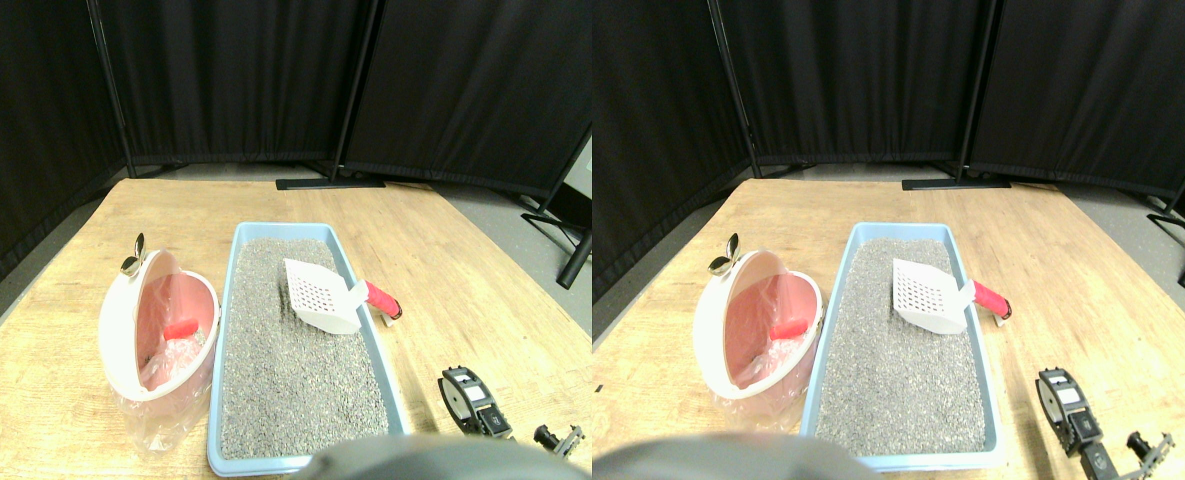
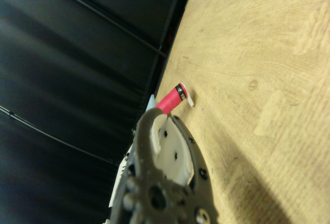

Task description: Scoop (unimanual)

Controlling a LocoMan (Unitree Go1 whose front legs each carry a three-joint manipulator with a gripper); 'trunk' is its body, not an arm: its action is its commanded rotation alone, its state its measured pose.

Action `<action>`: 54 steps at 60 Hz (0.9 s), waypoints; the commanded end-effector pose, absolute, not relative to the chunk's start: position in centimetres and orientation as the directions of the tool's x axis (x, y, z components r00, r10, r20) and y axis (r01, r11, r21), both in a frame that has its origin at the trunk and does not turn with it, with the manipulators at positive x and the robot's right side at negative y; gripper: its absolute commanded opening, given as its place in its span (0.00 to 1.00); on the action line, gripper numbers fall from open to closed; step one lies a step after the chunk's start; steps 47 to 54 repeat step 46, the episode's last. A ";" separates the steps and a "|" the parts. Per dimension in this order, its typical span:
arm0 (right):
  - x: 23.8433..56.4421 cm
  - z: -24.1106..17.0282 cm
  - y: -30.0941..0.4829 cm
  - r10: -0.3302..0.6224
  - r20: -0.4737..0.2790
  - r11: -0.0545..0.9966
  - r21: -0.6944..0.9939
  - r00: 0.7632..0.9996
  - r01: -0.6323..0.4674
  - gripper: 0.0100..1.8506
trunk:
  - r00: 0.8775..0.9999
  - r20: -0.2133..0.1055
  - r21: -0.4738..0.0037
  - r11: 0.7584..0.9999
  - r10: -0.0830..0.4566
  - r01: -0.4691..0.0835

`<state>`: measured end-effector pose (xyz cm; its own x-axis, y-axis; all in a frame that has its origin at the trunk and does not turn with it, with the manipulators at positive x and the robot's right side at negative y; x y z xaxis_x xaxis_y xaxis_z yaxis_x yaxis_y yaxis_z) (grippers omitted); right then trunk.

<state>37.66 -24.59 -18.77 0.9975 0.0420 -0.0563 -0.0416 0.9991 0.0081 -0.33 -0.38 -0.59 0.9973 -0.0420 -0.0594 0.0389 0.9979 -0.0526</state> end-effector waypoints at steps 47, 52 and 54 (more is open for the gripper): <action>37.8 -17.8 -23.5 0.080 0.012 0.997 -0.018 0.997 -0.080 0.02 | 0.997 -0.068 -0.073 0.997 -0.036 0.031; 37.8 -17.8 -23.5 0.080 0.012 0.997 -0.018 0.997 -0.080 0.02 | 0.997 -0.068 -0.073 0.997 -0.036 0.031; 37.8 -17.8 -23.5 0.080 0.012 0.997 -0.018 0.997 -0.080 0.02 | 0.997 -0.068 -0.073 0.997 -0.036 0.031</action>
